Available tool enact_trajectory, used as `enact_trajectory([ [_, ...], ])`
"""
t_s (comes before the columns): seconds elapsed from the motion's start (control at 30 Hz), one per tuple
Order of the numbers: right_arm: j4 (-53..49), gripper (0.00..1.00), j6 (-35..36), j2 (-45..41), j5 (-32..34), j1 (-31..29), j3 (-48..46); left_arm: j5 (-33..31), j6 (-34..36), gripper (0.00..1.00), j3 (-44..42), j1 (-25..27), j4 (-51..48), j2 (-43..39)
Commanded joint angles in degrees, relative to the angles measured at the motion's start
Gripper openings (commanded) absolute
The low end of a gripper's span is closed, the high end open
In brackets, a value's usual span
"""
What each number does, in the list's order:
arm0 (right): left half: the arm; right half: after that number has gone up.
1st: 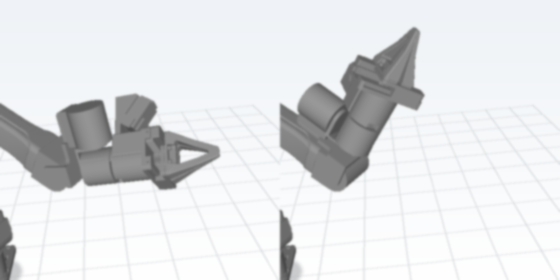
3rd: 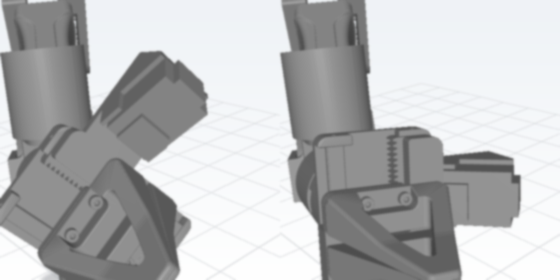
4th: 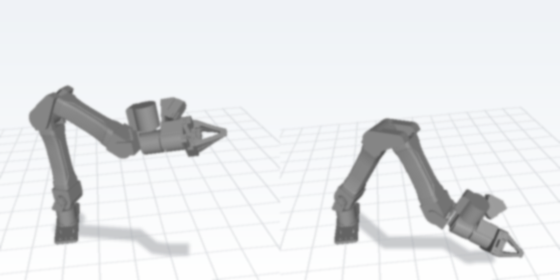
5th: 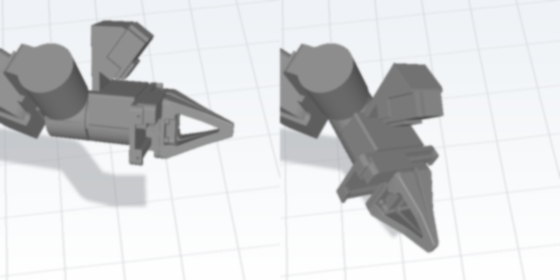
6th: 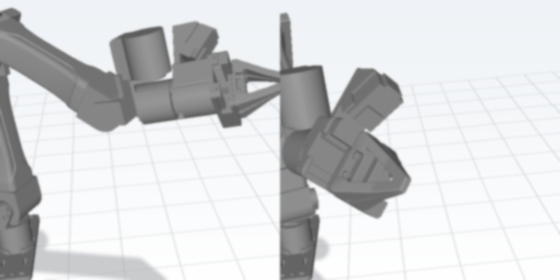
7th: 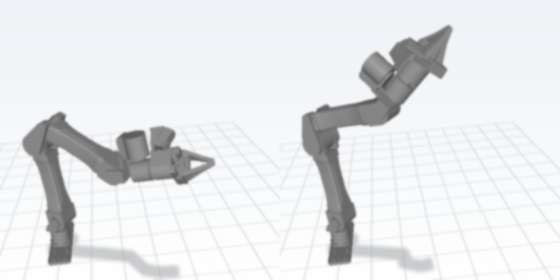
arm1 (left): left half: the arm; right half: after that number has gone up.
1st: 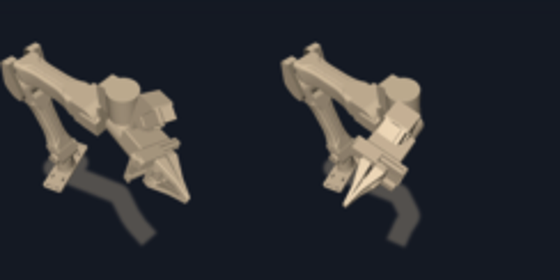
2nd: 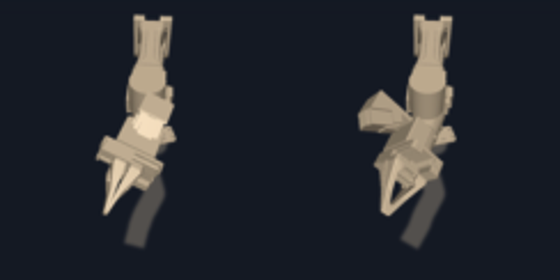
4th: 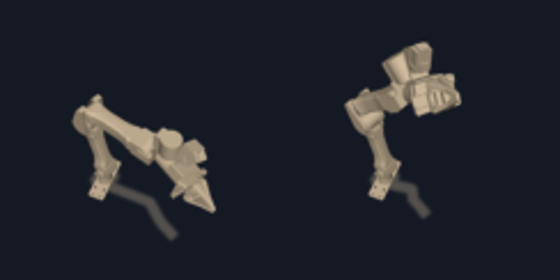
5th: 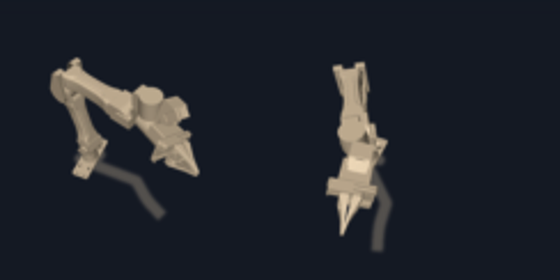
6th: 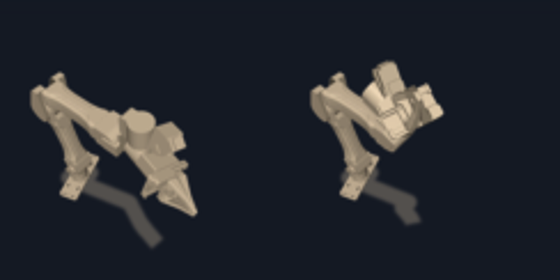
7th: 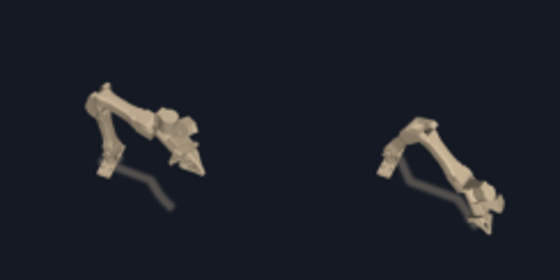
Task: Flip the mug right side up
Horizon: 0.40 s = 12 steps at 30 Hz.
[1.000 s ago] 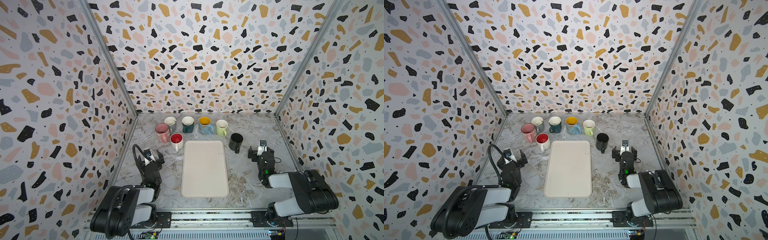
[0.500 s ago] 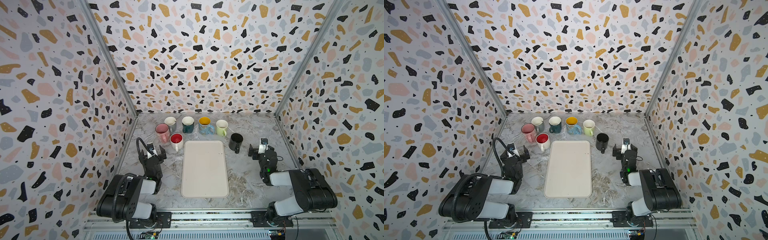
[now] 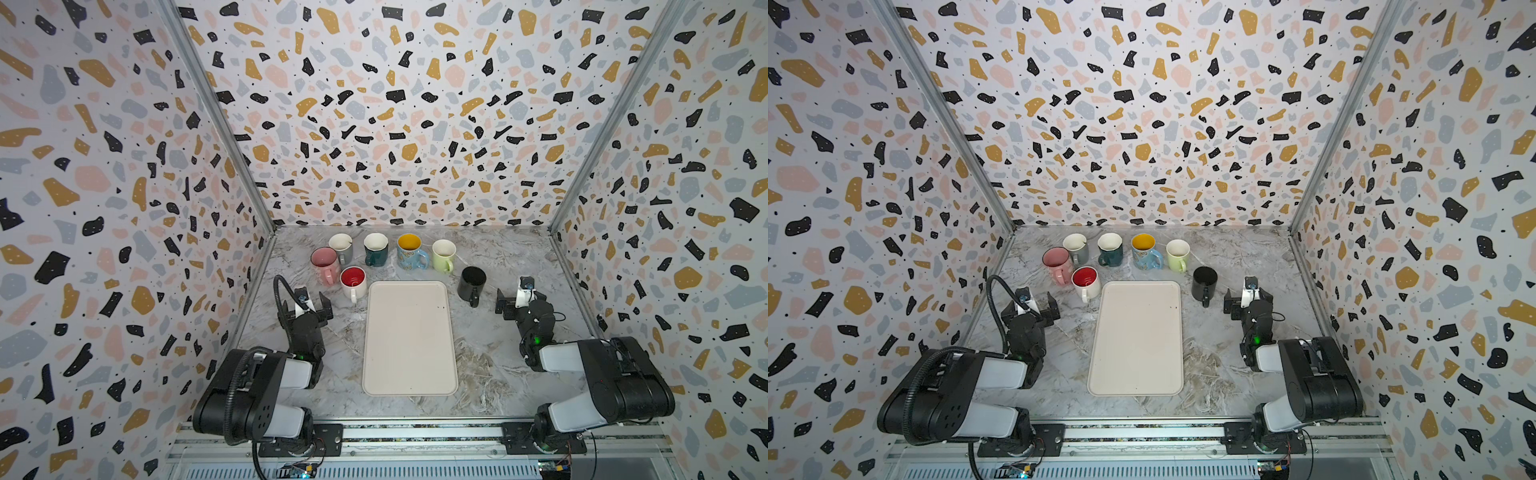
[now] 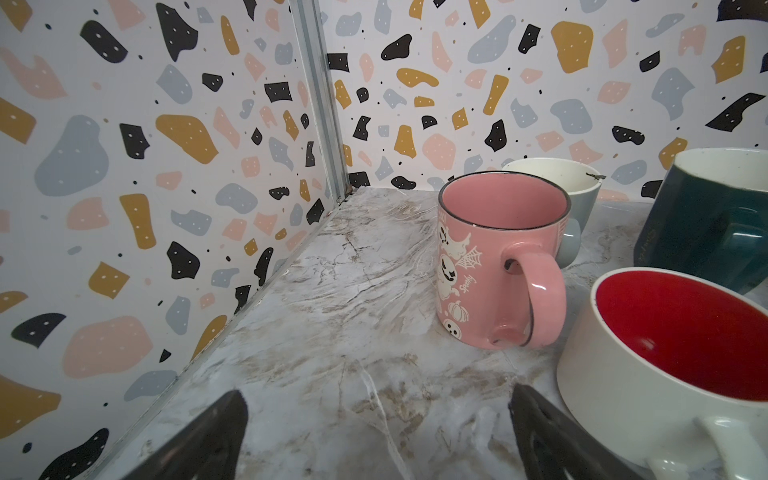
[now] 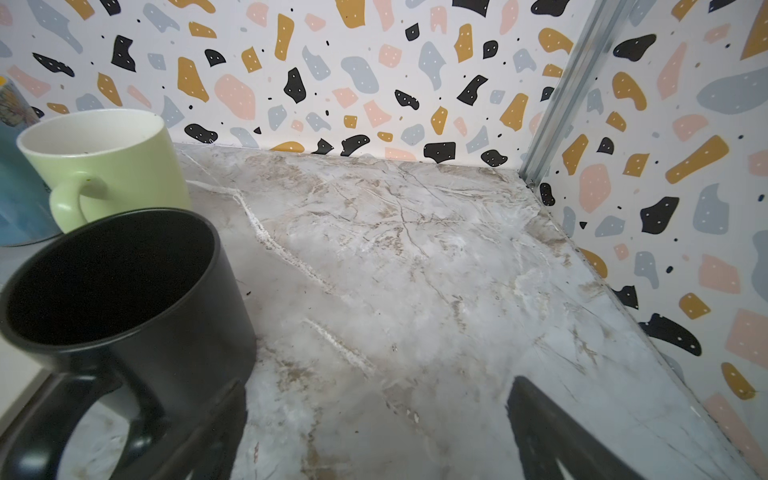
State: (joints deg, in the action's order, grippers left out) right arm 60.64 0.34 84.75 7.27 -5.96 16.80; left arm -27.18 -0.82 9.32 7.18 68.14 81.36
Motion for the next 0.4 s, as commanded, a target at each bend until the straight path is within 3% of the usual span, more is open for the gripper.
enact_trajectory([
  [0.0, -0.50, 0.99, -0.33, -0.30, -0.15, 0.22, 1.15, -0.27, -0.47, 1.00, 0.26, -0.24, 2.17, -0.24],
  [0.27, 0.46, 0.99, -0.53, -0.45, -2.05, 0.94, 0.37, -0.24, -0.44, 1.00, 0.26, -0.24, 2.17, -0.24],
  [0.37, 6.52, 0.99, -0.14, -0.33, -3.45, 0.89, -2.96, -0.25, -0.42, 1.00, 0.26, -0.24, 2.17, -0.28],
])
